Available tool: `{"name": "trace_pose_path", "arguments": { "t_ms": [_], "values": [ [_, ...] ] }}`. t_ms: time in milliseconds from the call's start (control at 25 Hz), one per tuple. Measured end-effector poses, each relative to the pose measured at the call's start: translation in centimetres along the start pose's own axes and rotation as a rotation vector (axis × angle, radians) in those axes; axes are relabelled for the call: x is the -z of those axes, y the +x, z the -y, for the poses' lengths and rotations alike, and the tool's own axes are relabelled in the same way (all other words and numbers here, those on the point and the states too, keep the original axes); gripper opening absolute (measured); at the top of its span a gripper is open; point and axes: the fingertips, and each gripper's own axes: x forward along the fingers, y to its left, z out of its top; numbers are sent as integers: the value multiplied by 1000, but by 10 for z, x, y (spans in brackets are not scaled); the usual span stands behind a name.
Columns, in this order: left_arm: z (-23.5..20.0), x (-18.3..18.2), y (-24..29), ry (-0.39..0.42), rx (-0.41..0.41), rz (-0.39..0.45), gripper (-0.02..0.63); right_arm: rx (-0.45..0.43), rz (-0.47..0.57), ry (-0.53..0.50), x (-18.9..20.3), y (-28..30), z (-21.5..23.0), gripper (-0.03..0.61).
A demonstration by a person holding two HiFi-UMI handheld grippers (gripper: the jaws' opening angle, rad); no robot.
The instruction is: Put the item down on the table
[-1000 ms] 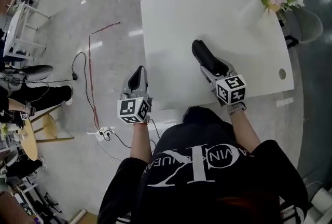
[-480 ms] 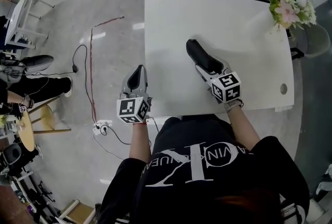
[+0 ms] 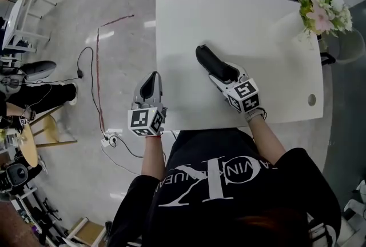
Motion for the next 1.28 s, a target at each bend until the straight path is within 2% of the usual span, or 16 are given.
{"name": "trace_pose_path", "arguments": {
  "t_ms": [320, 480, 1280],
  "values": [
    [-7, -5, 8, 3, 39, -20, 11, 19, -73, 37, 14, 6, 0, 261],
    [-10, -14, 11, 30, 68, -14, 11, 35, -107, 74, 18, 7, 1, 261],
    [-15, -23, 19, -3, 108, 0, 11, 144, -60, 128, 3, -8, 23, 286]
  ]
}}
